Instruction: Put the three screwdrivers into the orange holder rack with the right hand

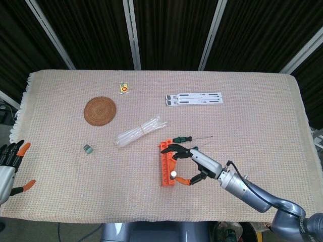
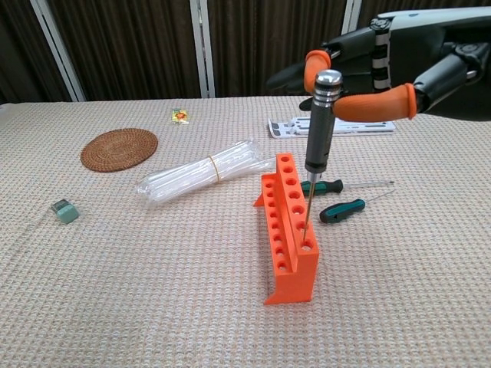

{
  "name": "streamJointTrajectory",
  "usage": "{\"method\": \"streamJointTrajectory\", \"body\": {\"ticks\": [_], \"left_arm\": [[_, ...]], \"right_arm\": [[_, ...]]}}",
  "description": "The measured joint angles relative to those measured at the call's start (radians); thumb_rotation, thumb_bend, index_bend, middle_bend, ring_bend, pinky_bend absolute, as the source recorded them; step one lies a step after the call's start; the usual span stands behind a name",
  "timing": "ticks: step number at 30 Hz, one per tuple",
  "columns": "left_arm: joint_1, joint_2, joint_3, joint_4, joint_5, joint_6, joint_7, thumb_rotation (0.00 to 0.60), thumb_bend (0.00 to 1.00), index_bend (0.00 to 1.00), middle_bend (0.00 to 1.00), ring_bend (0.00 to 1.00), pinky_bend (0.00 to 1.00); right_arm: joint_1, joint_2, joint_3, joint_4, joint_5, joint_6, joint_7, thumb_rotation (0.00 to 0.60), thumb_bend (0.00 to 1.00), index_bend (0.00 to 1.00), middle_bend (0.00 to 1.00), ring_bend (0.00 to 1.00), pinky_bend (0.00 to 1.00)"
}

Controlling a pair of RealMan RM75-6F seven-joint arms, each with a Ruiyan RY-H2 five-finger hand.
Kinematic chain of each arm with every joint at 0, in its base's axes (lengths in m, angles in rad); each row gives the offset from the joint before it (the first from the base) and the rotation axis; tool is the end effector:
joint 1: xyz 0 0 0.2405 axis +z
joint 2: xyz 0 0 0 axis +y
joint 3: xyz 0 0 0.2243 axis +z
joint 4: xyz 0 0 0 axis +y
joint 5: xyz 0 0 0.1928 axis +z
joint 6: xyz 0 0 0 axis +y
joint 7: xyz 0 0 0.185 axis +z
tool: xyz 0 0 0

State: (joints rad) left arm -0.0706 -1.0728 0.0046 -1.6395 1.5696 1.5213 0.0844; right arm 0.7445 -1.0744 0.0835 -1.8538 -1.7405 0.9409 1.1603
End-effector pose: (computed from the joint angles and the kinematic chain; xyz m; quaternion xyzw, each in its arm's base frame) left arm -0.2681 0.2033 0.1634 -0.6337 -0.3503 -0.3615 0.5874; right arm -0.0538 -0.2813 0.0587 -0.5899 0.6514 -0.4764 0.0275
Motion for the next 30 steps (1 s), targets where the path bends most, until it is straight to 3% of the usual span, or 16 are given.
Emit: {"method": "streamJointTrajectory", "body": {"ticks": [21,30], "left_arm": [[0.004,0.008,-0.001,-0.019,0.003,0.002,0.014,0.6,0.06,0.0,0.0,0.0,0.0],[0.007,0.01,0.0,-0.018,-0.001,0.0,0.015,0.6,0.06,0.0,0.0,0.0,0.0]], "right_arm": [[0.026,-0.016,-0.052,0.045,0.018,0.013,0.019,0.6,0.49,0.56,0.15,0.0,0.0],[0.027,-0.06,-0.06,0.075,0.039,0.01,-0.067,0.6,0.49,0.56,0.15,0.0,0.0]]}}
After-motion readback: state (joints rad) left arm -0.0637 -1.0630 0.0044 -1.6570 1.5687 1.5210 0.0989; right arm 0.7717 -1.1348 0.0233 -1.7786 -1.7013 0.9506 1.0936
